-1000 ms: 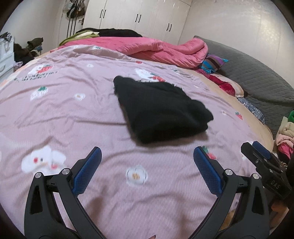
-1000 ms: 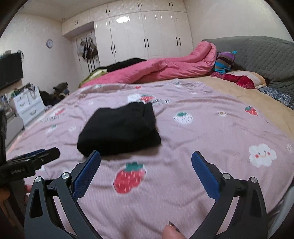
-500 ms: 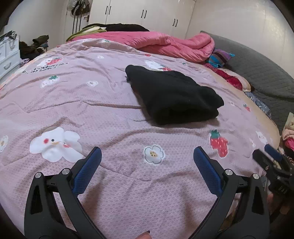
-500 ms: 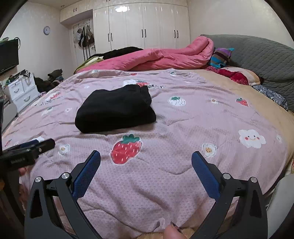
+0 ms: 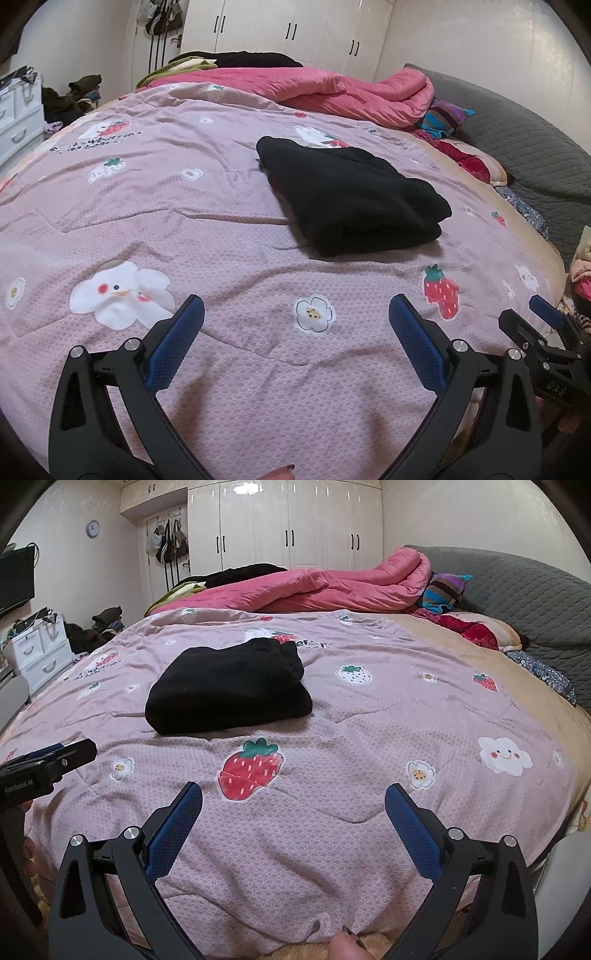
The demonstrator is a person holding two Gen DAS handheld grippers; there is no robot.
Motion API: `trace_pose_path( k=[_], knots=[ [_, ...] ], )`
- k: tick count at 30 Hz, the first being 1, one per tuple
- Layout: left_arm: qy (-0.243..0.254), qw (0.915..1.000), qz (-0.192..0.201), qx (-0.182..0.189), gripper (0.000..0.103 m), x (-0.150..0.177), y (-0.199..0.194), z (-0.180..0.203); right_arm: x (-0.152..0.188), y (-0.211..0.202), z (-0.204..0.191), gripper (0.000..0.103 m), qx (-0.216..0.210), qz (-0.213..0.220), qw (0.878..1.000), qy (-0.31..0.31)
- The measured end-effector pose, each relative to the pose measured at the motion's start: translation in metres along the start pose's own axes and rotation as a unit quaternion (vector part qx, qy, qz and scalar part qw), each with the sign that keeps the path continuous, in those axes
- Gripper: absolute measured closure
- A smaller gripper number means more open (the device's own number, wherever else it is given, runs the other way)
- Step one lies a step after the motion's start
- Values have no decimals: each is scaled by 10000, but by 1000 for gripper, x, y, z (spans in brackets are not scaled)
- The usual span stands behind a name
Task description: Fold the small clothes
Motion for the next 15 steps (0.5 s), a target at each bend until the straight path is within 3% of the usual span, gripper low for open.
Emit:
trace_pose_path(
  k=[15],
  knots=[
    [105, 9999, 10, -115, 9, -2, 0, 2, -2, 0, 4, 4, 19, -31, 10000, 85]
  ],
)
Point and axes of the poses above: each gripper's, at about its wrist camera, not at the fingertips, and y roughly the way its jaws point, z to its right, x to its underside, the point moved 3 cm from there along y, roughly the way its jaws point, and after that the axes turned 15 degrees about y, right-handed, at the moved point
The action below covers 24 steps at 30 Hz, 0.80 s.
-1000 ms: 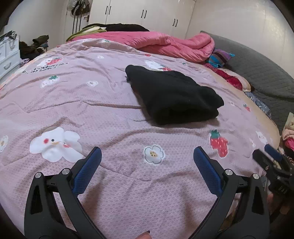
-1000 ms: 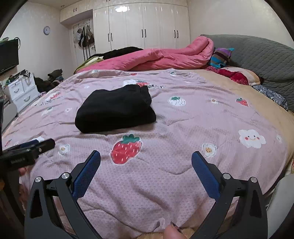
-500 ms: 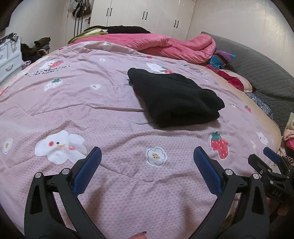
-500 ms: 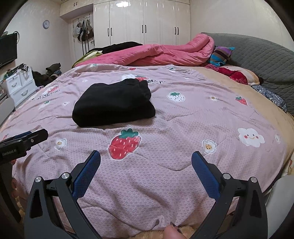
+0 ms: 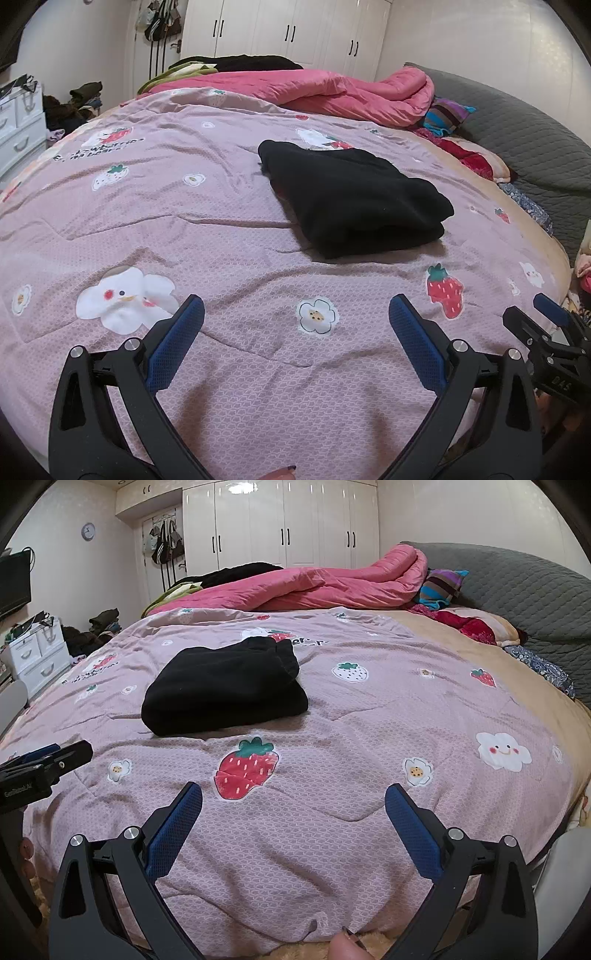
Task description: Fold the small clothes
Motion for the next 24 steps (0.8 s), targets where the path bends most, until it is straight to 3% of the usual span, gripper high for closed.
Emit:
trace_pose_path(
  k=[24],
  knots=[
    [48, 10000, -16, -6, 9, -2, -2, 1, -1, 1, 1, 4, 17, -11, 10000, 15]
  ],
)
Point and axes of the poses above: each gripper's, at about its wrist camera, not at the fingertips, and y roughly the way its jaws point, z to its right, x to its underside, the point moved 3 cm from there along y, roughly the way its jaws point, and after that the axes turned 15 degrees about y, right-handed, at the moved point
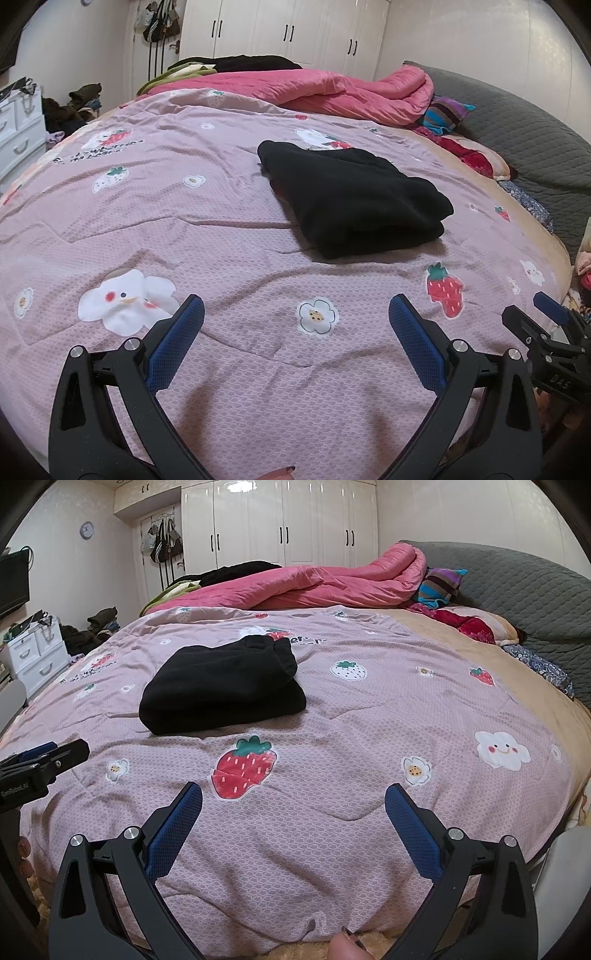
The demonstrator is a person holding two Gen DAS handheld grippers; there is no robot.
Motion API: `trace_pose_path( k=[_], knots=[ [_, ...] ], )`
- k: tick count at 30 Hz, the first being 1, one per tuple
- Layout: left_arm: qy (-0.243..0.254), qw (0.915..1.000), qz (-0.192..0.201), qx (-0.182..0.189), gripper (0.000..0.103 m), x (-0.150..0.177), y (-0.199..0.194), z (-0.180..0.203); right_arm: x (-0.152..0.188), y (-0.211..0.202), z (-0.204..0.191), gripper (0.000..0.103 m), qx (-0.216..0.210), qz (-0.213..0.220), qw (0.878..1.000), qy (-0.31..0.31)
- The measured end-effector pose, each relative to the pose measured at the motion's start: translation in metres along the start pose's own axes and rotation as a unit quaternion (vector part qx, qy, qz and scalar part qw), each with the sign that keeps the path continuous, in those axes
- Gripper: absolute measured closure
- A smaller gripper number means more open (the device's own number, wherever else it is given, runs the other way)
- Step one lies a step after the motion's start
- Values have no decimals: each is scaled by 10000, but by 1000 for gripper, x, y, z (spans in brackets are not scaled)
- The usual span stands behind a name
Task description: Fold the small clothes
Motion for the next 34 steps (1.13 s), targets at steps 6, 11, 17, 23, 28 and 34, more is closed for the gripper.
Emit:
trace_pose_path(
  k=[6, 11, 17, 23, 28, 34],
  knots=[
    [-21, 10000, -11, -13, 9, 0, 0, -1, 0, 0, 1, 4, 11, -2, 10000, 1],
    [-26, 10000, -25, -12, 9, 0, 1, -2, 1, 0, 2, 4, 22, 3, 10000, 7],
    [-39, 10000, 6, 20, 9, -1, -1, -1, 1, -1, 4, 4, 49, 4, 10000, 39],
    [-138, 9998, 28, 168, 9, -2, -3, -4, -2, -10, 20, 4, 246, 74, 9994, 219],
    [-519, 9985, 21, -168, 9, -2, -12, -51, -12, -35, 73, 4, 1058, 498, 9922, 439],
    [-1211, 9781, -361, -1651, 9, 13, -30, -200, -20, -76, 265, 4, 3045, 661, 9286, 2016]
  ],
)
Point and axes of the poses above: each gripper's, at about its wrist camera, not at the fingertips, and y roughly the way its jaws point, z to its right, x to its underside, the point moved 3 cm from there along y, roughly the way its jaws point, and after that the axes turned 15 degrees about y, right-handed, at the moved point
